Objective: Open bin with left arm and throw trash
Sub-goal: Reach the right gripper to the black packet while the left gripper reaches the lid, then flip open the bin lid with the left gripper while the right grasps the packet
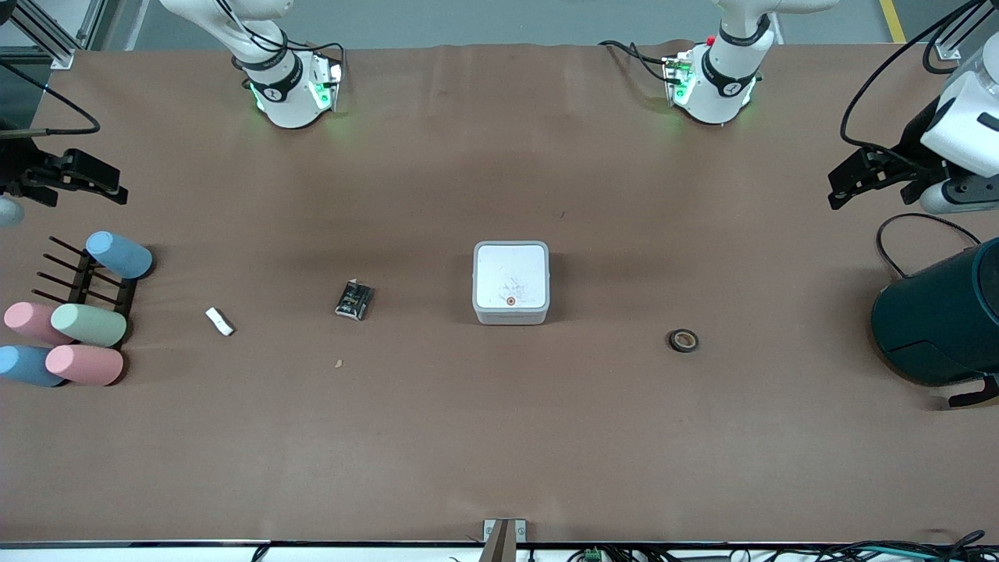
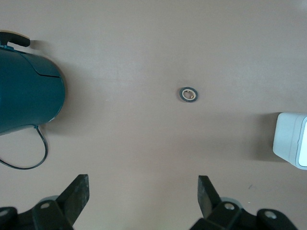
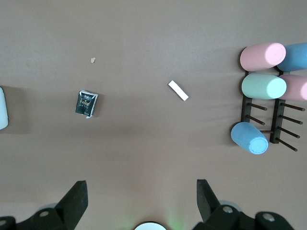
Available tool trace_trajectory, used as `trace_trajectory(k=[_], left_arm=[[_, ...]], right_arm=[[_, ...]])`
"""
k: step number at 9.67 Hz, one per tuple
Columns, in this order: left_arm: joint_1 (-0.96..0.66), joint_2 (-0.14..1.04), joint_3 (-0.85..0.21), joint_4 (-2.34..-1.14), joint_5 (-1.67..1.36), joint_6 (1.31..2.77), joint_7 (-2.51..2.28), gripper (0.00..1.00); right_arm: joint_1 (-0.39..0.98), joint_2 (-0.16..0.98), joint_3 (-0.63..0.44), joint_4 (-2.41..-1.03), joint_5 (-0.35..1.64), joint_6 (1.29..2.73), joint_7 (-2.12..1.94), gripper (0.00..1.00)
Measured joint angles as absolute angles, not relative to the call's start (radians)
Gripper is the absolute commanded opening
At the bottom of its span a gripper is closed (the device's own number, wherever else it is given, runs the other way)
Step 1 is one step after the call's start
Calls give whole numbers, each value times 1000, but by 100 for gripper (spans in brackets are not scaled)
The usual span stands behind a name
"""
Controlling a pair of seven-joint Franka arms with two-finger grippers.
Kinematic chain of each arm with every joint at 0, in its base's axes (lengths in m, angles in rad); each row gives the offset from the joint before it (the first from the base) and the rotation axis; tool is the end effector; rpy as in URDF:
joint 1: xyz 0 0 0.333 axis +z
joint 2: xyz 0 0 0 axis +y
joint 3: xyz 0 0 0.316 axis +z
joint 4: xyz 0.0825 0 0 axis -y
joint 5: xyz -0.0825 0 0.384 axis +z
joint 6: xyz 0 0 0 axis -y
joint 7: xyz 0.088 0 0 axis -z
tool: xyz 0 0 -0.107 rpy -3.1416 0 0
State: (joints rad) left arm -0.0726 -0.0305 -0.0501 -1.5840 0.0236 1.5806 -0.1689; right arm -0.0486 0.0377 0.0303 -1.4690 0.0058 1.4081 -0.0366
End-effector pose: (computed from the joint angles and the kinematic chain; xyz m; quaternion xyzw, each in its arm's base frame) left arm 0.5424 -0.0648 0.6359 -0.9996 -0.0231 -0.0152 0.0105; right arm 0.5492 -0.0097 0.6375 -0.9987 -0.0095 0.0492 0.0048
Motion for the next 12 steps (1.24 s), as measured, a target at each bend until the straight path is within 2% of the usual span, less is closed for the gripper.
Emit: trace_trajectory(k=[2, 3, 5, 6, 8, 10, 12], left_arm=[[-79, -18, -57, -1580, -3, 1574, -172, 100], [-89, -3, -79, -1580, -26, 1544, -175, 90], [-125, 41, -186, -1580, -74, 1538, -254, 26], [-147, 78, -255, -1580, -79, 1589, -278, 0], [-247, 221, -325, -1568, -63, 1806, -289, 0], [-359, 433, -323, -1501, -31, 2028, -336, 0], [-403, 601, -322, -1434, -21, 2112, -402, 0]], right_arm=[[-49, 39, 30, -1469, 7, 1408, -37, 100], [-45, 46, 32, -1471, 11, 1412, -37, 100], [-4, 100, 36, -1485, 83, 1449, -22, 100], [30, 143, 37, -1499, 109, 1486, 28, 100], [128, 216, 42, -1614, 116, 1717, 163, 100], [204, 250, 43, -1849, 116, 2039, 219, 100], [228, 305, 42, -2001, 116, 2253, 228, 100]])
